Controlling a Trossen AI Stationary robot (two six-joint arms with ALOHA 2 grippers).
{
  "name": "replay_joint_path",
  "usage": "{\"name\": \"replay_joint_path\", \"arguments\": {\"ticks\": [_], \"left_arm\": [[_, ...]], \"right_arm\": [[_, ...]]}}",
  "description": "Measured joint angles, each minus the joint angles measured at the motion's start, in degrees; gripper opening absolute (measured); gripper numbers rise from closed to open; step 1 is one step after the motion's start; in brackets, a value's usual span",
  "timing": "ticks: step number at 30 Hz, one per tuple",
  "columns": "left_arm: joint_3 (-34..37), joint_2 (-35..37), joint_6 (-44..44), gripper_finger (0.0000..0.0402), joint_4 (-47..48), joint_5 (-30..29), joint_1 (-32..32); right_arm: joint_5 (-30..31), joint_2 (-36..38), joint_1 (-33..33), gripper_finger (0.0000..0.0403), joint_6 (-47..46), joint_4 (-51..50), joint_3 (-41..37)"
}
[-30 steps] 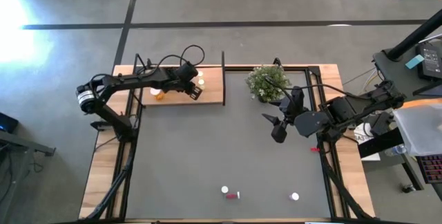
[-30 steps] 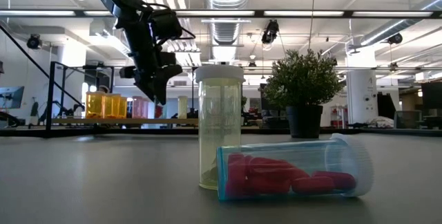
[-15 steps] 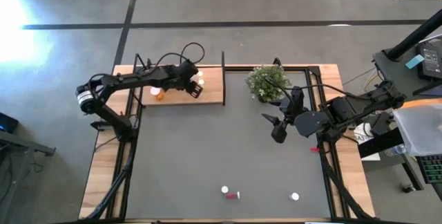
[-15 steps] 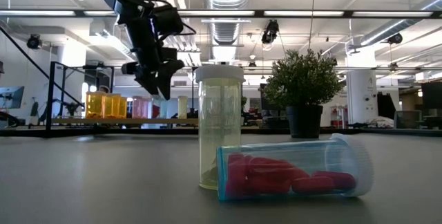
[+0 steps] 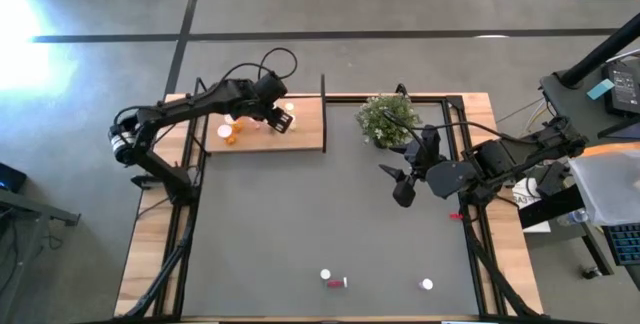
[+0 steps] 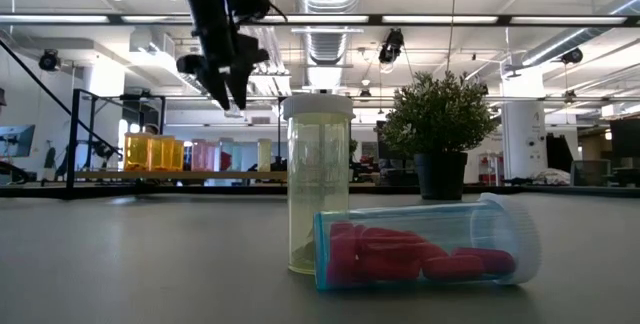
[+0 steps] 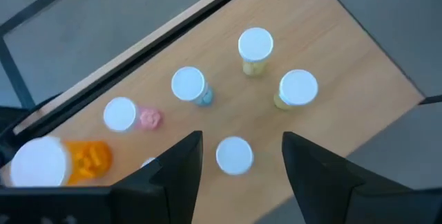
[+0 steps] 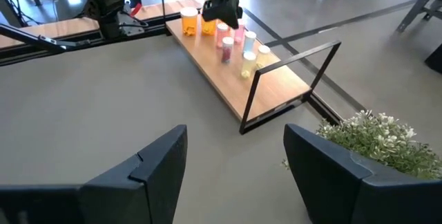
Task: Pick and place medicine bottles onto shelf by color
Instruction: Put the small pink bottle on the shelf aligned with the other small pink bottles
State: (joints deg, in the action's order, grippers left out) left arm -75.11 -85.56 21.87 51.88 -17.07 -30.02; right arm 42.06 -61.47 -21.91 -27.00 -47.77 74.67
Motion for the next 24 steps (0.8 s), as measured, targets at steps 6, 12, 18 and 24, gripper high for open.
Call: {"name": "replay_joint_path", "arguments": {"ticks": [6,12,18,24], "left_arm": [[-6.3,0.0,6.0,0.0183,7.5,-1.2,3.2],[-8.9,0.0,11.7,0.0183,8.4,-2.8,7.9],[-9.1,-0.1,15.4,0.0183,7.9,-4.4,12.0],[-9.0,-0.2,16.9,0.0183,5.9,-4.5,15.4]], "right_arm": [[0.0,0.0,0.0,0.0231,0.0,0.0,0.0],[0.0,0.0,0.0,0.0231,-4.0,-1.6,0.0],[-1.3,0.0,0.0,0.0231,-11.7,-6.5,0.0],[-7.2,0.0,-0.1,0.0231,-16.2,-8.3,0.0]]}}
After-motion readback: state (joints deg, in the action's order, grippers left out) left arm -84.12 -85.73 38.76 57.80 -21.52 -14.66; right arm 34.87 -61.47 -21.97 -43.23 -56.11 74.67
